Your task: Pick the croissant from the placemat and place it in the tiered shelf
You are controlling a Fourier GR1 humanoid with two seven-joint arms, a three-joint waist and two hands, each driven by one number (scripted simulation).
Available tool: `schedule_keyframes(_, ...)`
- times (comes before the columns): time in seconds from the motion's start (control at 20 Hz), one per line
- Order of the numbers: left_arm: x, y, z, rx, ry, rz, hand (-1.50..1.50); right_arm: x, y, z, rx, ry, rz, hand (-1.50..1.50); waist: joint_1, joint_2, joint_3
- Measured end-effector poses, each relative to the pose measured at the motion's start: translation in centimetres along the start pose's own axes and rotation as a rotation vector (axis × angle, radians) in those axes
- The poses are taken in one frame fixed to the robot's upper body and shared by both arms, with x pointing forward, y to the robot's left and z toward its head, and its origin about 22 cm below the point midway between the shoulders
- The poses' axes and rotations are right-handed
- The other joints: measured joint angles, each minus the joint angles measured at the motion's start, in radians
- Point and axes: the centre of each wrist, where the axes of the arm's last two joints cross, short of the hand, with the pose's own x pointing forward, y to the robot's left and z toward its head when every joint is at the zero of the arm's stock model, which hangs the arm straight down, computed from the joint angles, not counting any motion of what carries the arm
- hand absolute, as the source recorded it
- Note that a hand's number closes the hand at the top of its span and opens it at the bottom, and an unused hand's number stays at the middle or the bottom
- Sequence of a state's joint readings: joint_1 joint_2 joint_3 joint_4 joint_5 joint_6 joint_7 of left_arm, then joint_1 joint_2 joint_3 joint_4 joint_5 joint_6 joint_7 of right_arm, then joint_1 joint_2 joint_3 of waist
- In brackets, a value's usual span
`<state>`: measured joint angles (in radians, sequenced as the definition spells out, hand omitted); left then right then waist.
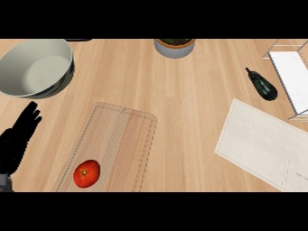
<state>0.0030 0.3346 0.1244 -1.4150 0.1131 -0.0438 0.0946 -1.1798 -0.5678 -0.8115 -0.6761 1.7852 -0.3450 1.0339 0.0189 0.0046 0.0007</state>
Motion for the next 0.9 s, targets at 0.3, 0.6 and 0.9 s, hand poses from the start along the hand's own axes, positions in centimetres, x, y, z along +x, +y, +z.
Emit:
schedule_keyframes(0.3, 0.2, 0.4, 0.1, 0.004, 0.013, 0.005, 0.0, 0.7, -1.9, 0.6, 0.011, 0.03, -0.202, -1.5, -0.009, -0.006, 0.0)
schedule_keyframes(0.6, -0.7, 0.3, 0.8, 0.021, 0.019, 0.006, 0.0, 1.4, -5.6, 2.7, -0.054, 0.006, -0.398, -1.5, -0.025, -0.014, -0.002)
schedule_keyframes(0.9, -0.8, 0.7, 1.0, 0.046, 0.031, 0.013, 0.0, 0.8, -11.3, 5.7, -0.141, 0.015, -0.497, -1.5, -0.05, -0.026, -0.003)
